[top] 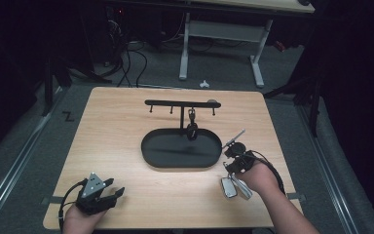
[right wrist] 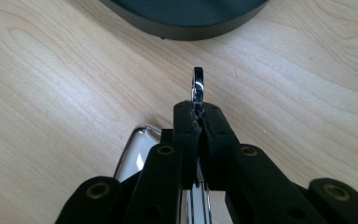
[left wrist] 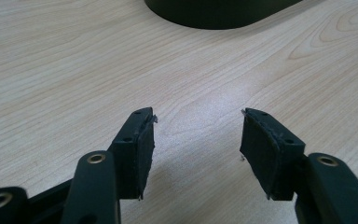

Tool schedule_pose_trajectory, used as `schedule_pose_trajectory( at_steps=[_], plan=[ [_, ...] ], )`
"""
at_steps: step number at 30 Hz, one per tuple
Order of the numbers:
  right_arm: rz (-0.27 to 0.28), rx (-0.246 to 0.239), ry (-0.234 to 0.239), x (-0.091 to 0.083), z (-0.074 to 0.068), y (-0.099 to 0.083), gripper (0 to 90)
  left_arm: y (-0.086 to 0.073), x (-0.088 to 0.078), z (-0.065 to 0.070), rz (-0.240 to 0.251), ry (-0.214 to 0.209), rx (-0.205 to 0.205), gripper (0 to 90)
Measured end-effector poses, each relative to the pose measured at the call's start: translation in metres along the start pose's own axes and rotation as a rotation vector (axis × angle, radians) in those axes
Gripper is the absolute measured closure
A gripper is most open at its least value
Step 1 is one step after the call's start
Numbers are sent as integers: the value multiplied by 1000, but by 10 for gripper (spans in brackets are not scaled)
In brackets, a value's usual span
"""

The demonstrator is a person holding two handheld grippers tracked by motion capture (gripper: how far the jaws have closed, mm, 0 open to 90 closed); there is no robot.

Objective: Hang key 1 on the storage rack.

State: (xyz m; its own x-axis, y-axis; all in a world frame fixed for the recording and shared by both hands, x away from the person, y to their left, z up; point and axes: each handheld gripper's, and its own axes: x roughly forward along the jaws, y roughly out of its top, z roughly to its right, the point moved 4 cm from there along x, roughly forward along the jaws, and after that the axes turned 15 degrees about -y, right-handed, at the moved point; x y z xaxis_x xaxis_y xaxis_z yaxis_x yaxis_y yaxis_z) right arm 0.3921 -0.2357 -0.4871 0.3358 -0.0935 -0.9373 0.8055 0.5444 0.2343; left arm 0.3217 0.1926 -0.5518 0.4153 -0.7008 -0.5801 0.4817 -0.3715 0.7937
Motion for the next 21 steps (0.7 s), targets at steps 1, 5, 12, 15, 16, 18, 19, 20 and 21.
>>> schedule_pose_trajectory(
  at_steps=[1, 5, 12, 15, 16, 18, 19, 20, 21],
  plan=[
    [0, 0, -4, -3, 2, 0, 860, 0, 0, 0, 1, 2, 2, 447],
    [14, 13, -1, -15, 7, 0, 861, 0, 0, 0, -1, 2, 4, 447],
    [43, 27, 2, -35, 19, 2, 861, 0, 0, 1, 6, 8, 8, 447],
    [55, 33, -10, -42, 23, 4, 861, 0, 0, 1, 8, 9, 10, 447],
    [64, 31, -13, -44, 25, 5, 860, 0, 0, 1, 9, 10, 10, 448],
    [72, 38, -16, -51, 27, 7, 861, 0, 0, 1, 8, 9, 10, 448],
    [79, 37, -17, -53, 28, 8, 861, 0, 0, 1, 8, 9, 12, 448],
    [82, 40, -19, -56, 29, 9, 861, 0, 1, 1, 7, 9, 12, 448],
    [89, 36, -24, -59, 30, 11, 861, 0, 1, 1, 7, 9, 12, 448]
  ],
)
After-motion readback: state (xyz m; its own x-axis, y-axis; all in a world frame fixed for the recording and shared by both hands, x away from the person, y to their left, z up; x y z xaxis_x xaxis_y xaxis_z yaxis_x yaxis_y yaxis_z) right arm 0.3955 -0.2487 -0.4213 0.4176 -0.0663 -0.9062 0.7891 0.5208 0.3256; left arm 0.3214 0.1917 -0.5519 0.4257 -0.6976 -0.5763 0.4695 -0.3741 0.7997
